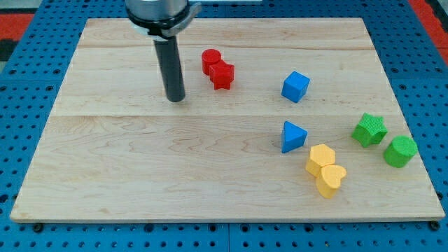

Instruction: Move the red star and red circle towards the top center of the board

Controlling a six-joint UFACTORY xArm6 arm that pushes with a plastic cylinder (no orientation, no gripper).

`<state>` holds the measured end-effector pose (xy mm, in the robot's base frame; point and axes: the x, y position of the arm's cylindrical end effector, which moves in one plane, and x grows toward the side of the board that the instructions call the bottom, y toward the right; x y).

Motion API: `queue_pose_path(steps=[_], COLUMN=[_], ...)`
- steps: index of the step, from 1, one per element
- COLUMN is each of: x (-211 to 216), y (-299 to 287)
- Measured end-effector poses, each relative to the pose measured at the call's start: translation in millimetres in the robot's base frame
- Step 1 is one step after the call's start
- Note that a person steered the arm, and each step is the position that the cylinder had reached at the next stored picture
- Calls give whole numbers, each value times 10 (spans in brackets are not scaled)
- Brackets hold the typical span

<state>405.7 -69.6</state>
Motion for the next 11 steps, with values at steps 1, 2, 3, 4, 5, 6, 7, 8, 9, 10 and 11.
queue_pose_path(steps=[1,2,3,4,5,6,7,8,9,10,11], x=[-116,-116,-128,-213,-393,-573,-743,-930,-1081,-1280,-1416], y=[513,548,639,656,553,433,317,248,345,346,355])
